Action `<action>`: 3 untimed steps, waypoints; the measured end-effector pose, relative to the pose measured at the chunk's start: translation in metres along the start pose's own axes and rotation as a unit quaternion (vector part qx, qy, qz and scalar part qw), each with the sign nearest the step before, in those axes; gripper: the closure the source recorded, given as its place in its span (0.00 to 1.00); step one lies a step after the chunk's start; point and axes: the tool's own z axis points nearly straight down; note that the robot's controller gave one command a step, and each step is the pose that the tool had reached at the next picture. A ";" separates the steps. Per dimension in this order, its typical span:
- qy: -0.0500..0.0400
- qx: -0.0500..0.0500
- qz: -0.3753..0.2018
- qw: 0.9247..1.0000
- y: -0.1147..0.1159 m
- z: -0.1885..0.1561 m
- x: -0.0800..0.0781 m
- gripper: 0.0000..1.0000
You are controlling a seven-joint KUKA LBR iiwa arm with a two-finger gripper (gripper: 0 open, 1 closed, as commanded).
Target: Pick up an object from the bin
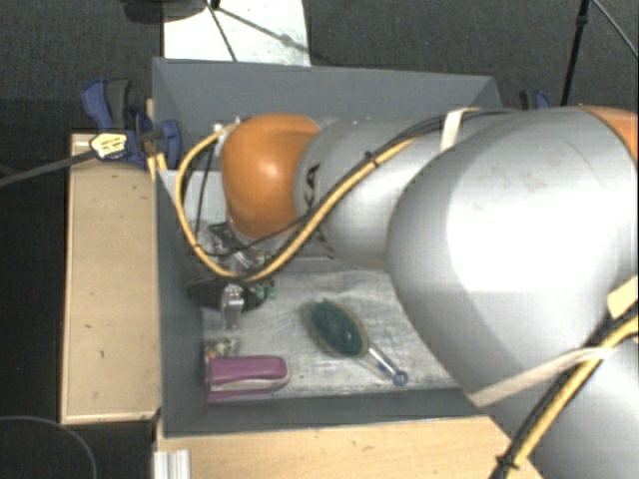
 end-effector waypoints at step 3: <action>-0.003 -0.007 0.007 1.000 -0.004 -0.094 -0.005 1.00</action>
Offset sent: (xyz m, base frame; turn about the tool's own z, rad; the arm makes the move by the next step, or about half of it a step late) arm 0.0000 0.0000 0.0000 0.0000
